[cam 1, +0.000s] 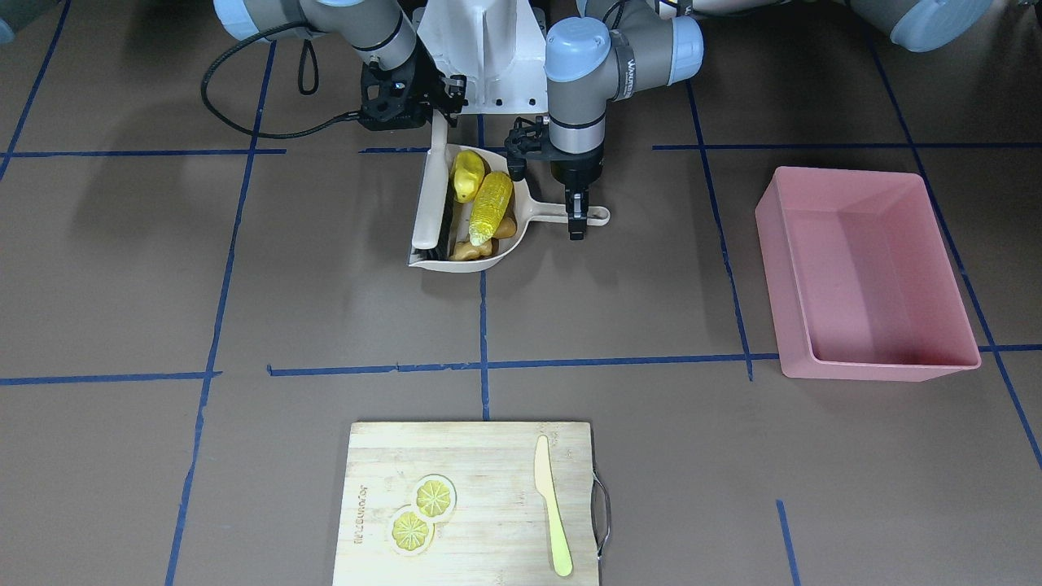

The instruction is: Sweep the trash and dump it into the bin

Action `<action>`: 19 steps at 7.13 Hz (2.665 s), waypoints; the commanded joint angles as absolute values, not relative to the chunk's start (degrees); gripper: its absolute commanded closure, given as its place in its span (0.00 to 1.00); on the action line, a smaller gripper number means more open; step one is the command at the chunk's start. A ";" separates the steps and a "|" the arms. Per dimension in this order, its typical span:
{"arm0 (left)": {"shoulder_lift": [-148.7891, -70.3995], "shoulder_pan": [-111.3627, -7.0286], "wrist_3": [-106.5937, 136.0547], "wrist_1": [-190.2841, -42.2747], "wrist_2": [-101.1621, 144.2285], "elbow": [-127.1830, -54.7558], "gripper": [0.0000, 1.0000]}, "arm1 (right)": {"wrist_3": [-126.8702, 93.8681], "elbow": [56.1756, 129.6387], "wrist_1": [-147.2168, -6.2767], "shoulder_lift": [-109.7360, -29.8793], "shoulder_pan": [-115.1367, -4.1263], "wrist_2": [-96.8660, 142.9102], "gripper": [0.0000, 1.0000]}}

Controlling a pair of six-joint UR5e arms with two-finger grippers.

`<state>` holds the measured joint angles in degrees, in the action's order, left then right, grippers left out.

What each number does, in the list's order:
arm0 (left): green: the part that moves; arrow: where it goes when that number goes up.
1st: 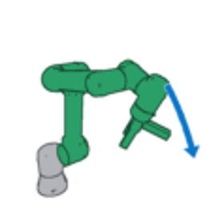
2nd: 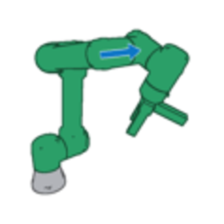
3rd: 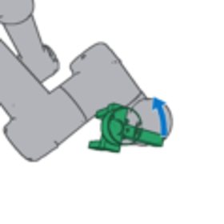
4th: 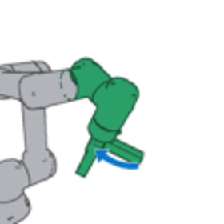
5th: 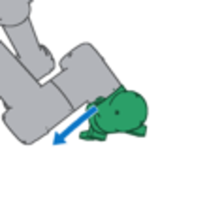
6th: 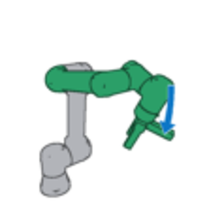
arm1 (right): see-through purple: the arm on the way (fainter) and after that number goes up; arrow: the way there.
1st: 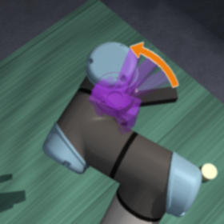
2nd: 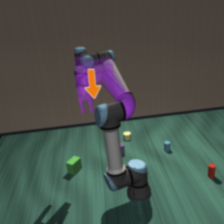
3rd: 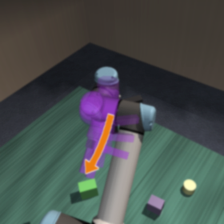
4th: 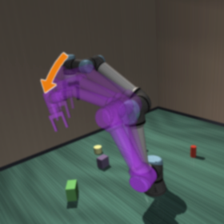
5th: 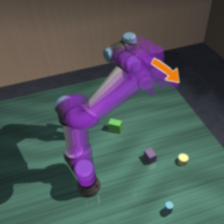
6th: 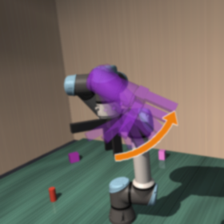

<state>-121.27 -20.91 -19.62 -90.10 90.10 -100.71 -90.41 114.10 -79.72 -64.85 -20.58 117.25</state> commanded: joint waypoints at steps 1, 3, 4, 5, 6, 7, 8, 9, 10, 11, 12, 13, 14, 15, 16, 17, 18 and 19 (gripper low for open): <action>-121.20 -21.70 -19.42 -90.26 90.35 -100.99 0.92 | -90.44 120.03 -84.61 -66.62 -26.43 123.11 0.99; -121.20 -25.47 -19.51 -90.00 96.20 -101.16 0.93 | -90.26 122.51 -86.31 -69.24 -30.41 125.94 0.99; -121.03 -25.58 -19.34 -90.00 96.94 -101.16 0.97 | -90.26 122.52 -86.31 -69.52 -30.41 125.95 0.99; -121.03 -25.84 -18.12 -90.09 97.29 -101.16 1.00 | -90.26 122.52 -86.40 -69.52 -30.32 125.86 0.99; -121.03 -26.19 -17.67 -90.17 97.38 -101.16 1.00 | -90.26 122.61 -86.31 -69.52 -30.67 125.95 0.99; -121.11 -27.32 -17.67 -90.26 97.73 -101.34 1.00 | -90.18 123.13 -86.31 -70.57 -31.54 126.03 0.99; -121.03 -29.77 -15.40 -90.18 101.21 -102.47 1.00 | -89.65 123.92 -86.05 -73.36 -32.68 125.95 0.99; -121.03 -32.41 -13.90 -90.00 103.42 -104.05 1.00 | -88.69 124.19 -85.87 -75.91 -34.44 125.77 0.99; -120.68 -35.48 -13.71 -89.65 104.84 -105.37 1.00 | -84.85 124.36 -85.70 -78.81 -36.45 125.86 0.99; -117.54 -38.90 -13.80 -90.08 108.33 -107.82 1.00 | -80.12 124.37 -85.43 -82.32 -38.39 125.86 0.99; -115.07 -42.42 -14.32 -90.00 111.07 -110.54 1.00 | -75.28 125.41 -84.56 -86.27 -39.80 125.95 0.99; -111.66 -45.84 -14.59 -90.00 113.79 -112.65 1.00 | -70.71 125.51 -81.85 -90.83 -41.82 125.95 0.99; -108.75 -49.36 -16.07 -89.74 116.34 -114.15 1.00 | -68.23 125.25 -78.52 -94.36 -43.05 126.03 0.99; -105.15 -53.74 -21.04 -89.65 117.85 -115.39 1.00 | -68.03 124.98 -77.70 -95.26 -43.50 126.04 0.99; -101.55 -58.92 -29.01 -89.65 118.99 -115.05 1.00 | -67.24 124.20 -77.61 -95.36 -43.68 125.95 0.99; -98.73 -63.24 -36.40 -89.65 119.09 -114.53 1.00 | -66.19 124.10 -77.61 -95.45 -44.03 125.95 0.99; -96.18 -66.24 -41.26 -89.65 118.92 -114.17 1.00 | -65.75 123.84 -77.61 -95.54 -44.38 125.95 0.99; -94.67 -70.97 -47.92 -89.91 119.09 -111.65 1.00 | -65.05 123.49 -77.61 -95.45 -44.65 125.95 0.99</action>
<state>-97.17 -65.64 -40.06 -89.71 118.92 -113.75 -65.90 123.89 -77.64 -95.44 -44.27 125.95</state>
